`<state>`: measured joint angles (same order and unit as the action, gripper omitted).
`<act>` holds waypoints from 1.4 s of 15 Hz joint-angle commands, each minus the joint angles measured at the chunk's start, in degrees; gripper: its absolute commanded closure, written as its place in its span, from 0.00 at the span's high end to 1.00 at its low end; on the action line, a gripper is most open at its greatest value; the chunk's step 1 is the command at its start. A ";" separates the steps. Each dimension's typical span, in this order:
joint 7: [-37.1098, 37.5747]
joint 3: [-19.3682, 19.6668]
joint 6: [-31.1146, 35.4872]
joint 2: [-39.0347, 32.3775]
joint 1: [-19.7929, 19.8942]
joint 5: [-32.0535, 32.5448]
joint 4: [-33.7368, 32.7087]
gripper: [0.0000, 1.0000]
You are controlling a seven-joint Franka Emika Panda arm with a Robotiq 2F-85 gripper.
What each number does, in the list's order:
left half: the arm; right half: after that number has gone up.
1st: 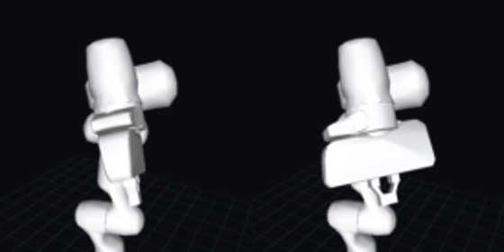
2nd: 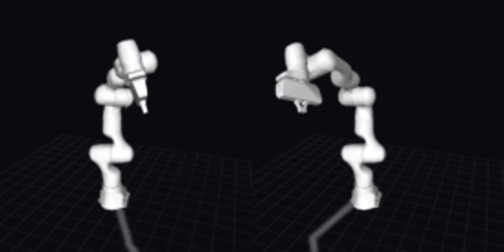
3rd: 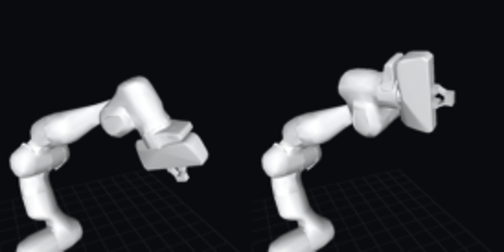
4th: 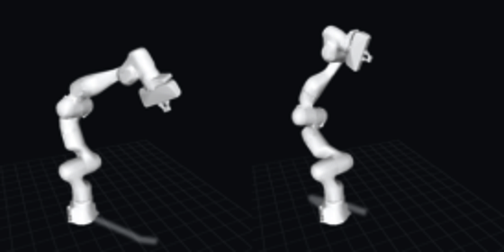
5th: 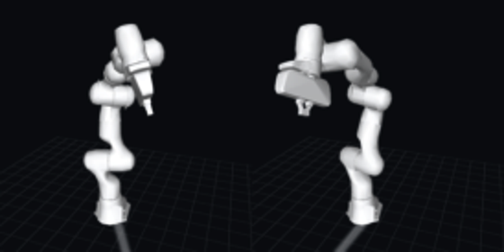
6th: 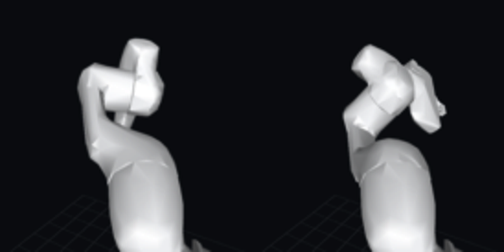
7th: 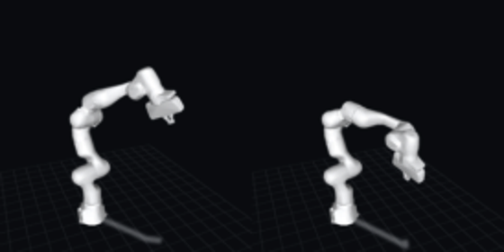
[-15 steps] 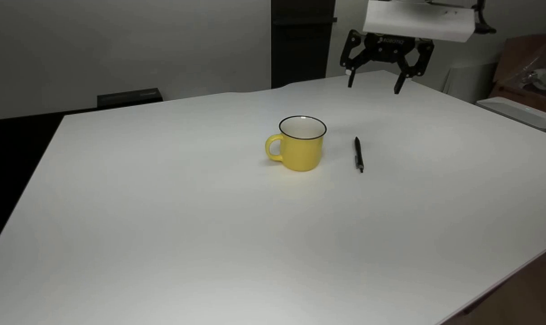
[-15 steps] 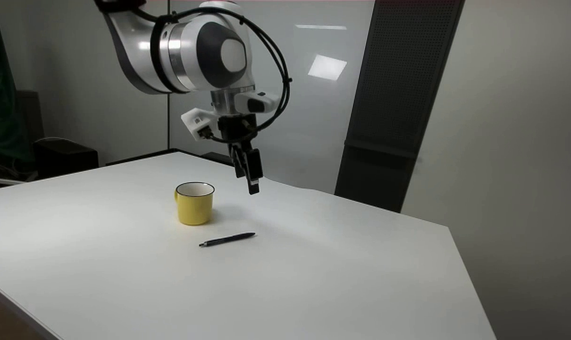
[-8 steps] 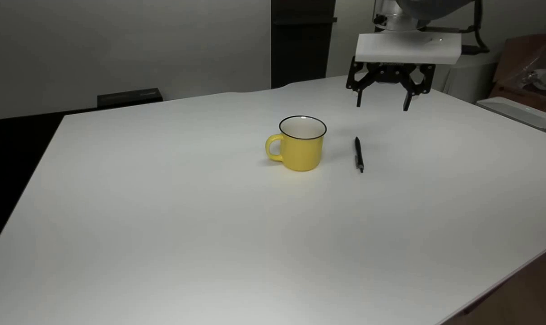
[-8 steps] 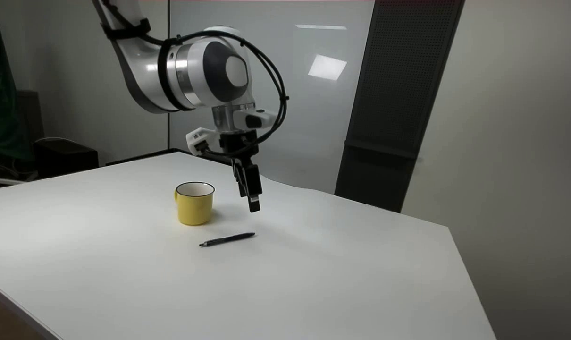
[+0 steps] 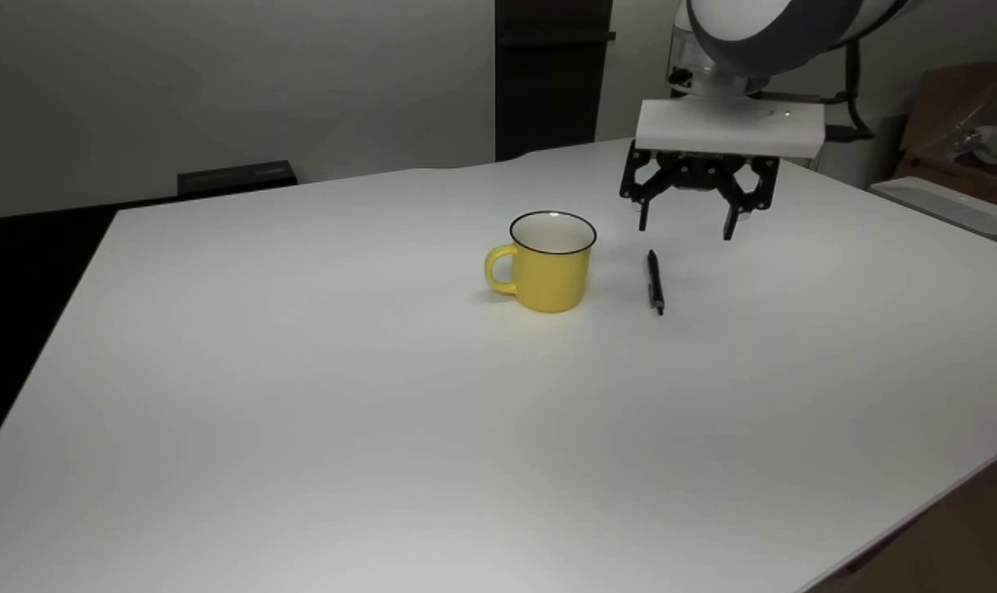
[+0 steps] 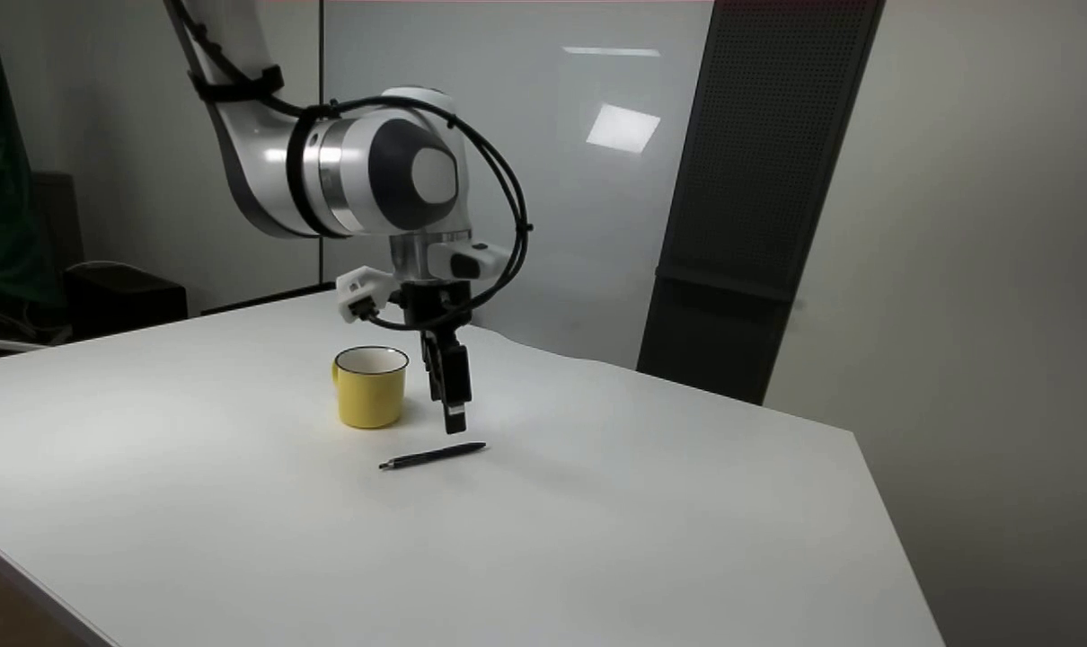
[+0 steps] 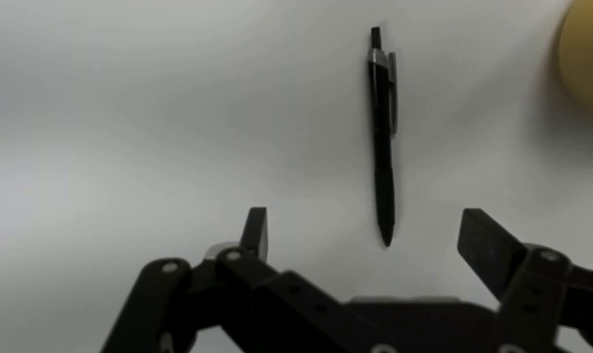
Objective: Pick up the pen from the table and put it in the yellow cup.
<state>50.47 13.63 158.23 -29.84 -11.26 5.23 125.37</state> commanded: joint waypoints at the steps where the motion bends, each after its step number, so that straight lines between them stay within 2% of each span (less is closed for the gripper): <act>1: -1.70 -1.65 0.69 -2.91 1.60 -2.64 -1.71 1.00; 9: -9.21 -4.91 4.36 -7.17 4.57 -9.69 -3.69 1.00; 10: -10.04 -5.41 4.49 -7.47 5.06 -10.83 -3.92 0.85; 11: -11.04 -5.96 4.54 -7.64 5.58 -11.84 -4.11 0.74; 21: -15.73 -7.01 4.90 -8.26 7.22 -17.65 -5.19 0.05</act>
<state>36.48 7.42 163.10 -37.45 -5.14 -10.52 121.50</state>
